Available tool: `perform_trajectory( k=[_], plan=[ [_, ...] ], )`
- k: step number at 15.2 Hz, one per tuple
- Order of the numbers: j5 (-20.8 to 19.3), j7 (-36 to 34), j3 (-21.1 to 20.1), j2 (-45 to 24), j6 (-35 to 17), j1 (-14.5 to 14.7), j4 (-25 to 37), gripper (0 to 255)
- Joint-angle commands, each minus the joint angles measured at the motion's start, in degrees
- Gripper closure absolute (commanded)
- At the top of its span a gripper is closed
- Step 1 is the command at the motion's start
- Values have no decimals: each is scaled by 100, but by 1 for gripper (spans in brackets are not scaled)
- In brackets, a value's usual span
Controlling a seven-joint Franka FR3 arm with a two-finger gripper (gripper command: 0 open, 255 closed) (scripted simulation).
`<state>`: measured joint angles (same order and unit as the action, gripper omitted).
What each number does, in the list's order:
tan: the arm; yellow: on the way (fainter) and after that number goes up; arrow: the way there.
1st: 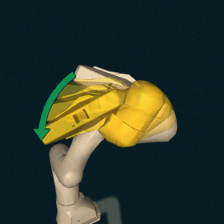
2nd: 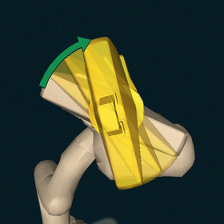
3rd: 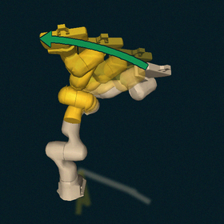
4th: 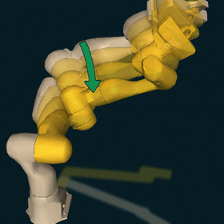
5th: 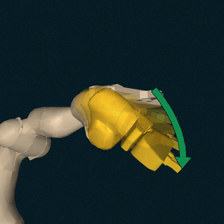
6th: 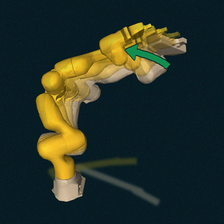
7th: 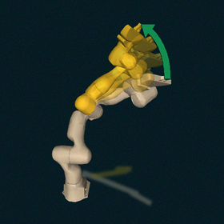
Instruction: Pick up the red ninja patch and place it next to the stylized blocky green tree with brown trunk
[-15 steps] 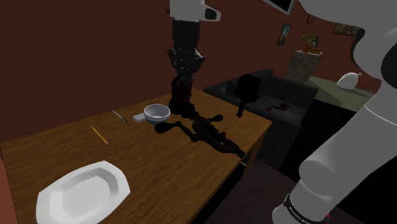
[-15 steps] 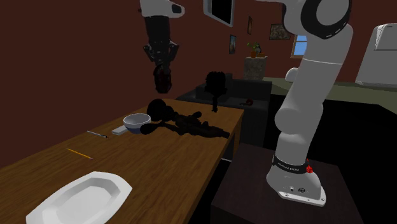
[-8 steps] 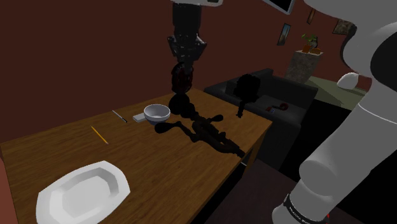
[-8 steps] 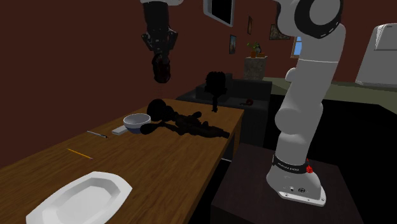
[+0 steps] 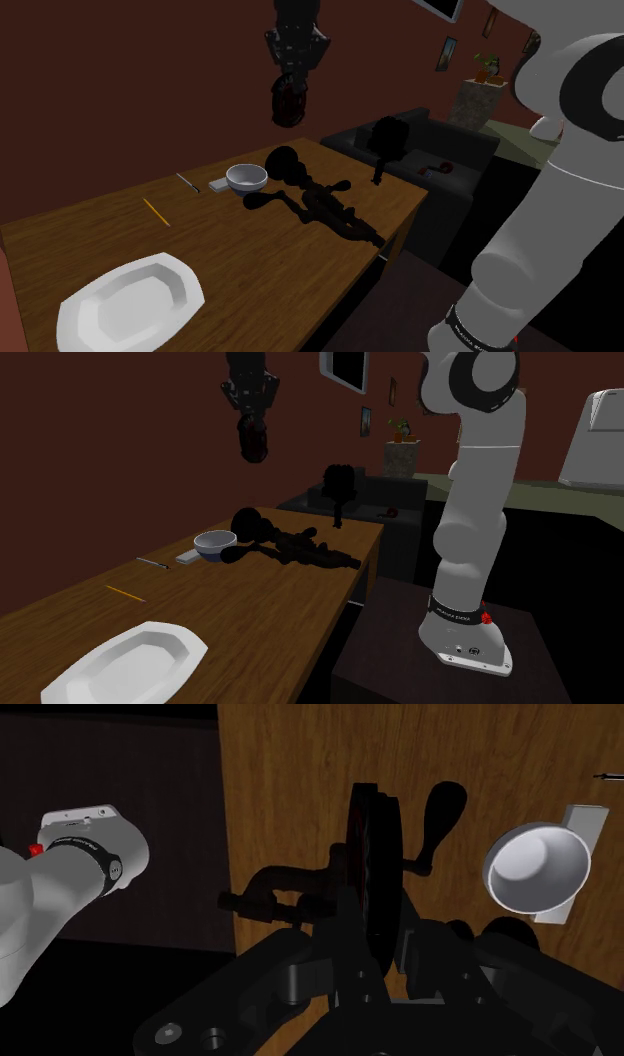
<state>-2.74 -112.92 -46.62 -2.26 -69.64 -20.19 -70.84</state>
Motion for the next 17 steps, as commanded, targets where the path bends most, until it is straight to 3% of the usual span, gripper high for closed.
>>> perform_trajectory(
  k=[1,4,8,17],
  plan=[
    [110,195,102,155,45,-130,-60,255],
    [579,932,549,882,-67,-543,-695,255],
    [890,1796,1202,1583,-123,-786,-1346,255],
    [884,3407,2447,2442,-167,-1077,-2272,255]
  ],
)
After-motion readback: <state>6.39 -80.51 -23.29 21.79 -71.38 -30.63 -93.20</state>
